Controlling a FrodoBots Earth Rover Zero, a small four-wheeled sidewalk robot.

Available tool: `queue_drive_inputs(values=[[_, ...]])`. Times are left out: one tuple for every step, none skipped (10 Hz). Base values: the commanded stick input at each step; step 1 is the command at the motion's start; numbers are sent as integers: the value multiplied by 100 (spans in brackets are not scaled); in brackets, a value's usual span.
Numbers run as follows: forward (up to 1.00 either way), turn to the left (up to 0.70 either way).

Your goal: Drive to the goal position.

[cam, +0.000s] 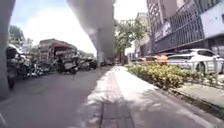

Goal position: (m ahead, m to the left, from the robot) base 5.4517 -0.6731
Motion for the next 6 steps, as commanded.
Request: queue_drive_inputs(values=[[70,0],[70,0],[70,0],[70,0],[70,0],[70,0]])
